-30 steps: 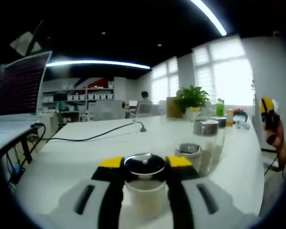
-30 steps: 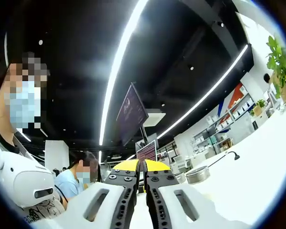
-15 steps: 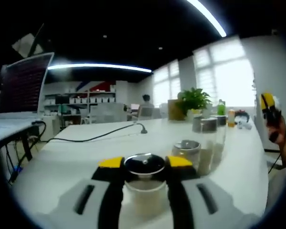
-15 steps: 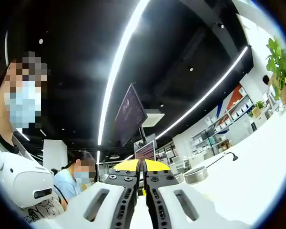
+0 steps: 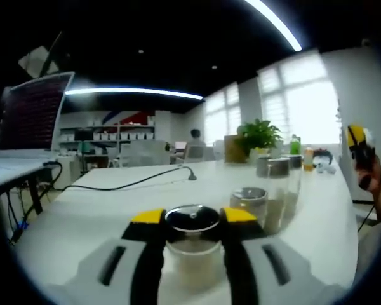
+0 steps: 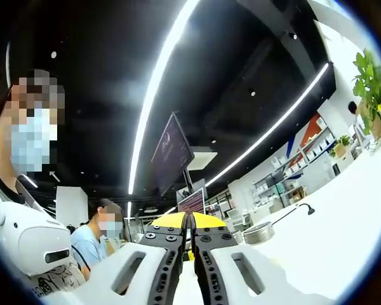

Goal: Rotate the seasoning bottle until the label or dispensing opening points toward the visible target arrow and the bottle remains upright within the marked orientation range

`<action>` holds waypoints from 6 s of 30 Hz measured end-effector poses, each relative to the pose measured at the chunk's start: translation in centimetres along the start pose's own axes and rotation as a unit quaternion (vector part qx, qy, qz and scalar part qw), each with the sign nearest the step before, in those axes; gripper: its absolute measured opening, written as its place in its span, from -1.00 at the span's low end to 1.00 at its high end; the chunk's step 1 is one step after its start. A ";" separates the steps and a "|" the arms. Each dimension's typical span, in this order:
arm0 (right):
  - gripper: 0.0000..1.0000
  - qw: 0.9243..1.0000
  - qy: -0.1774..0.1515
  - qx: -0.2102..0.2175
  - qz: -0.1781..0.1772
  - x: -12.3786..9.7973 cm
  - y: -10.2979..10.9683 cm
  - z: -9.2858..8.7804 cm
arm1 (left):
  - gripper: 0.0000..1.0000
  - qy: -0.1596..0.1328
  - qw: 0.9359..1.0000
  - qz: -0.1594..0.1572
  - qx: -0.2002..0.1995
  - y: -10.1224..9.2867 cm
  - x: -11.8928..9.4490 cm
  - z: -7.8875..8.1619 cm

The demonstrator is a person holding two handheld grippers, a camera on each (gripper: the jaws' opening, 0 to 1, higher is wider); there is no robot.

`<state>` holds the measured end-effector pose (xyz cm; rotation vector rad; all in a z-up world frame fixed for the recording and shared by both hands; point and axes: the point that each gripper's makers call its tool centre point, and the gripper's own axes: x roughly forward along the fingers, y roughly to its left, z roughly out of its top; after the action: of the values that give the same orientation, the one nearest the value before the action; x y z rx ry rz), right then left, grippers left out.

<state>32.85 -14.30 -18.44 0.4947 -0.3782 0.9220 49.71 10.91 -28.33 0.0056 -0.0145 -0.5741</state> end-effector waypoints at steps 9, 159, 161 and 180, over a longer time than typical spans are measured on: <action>-0.99 1.000 -0.008 -0.011 -0.008 -0.9 0.5 0.6 | 0.10 -0.040 0.999 0.017 0.022 0.7 -1.4 1.9; -1.00 0.998 0.027 -0.036 -0.037 -1.5 2.6 -0.3 | 0.14 0.027 0.963 -0.265 0.033 -2.5 -1.7 1.2; -1.00 0.998 0.027 -0.042 -0.038 -1.6 2.6 -0.1 | 0.12 0.032 0.978 -0.205 0.033 -0.8 -1.6 1.8; -1.00 0.998 0.002 -0.030 -0.050 -0.9 1.2 0.9 | 0.04 0.028 0.999 0.007 0.032 0.4 -1.7 0.9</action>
<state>31.27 -14.78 -17.86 0.4535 -0.3725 0.8125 48.50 12.13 -27.42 0.0831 0.0215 -0.5587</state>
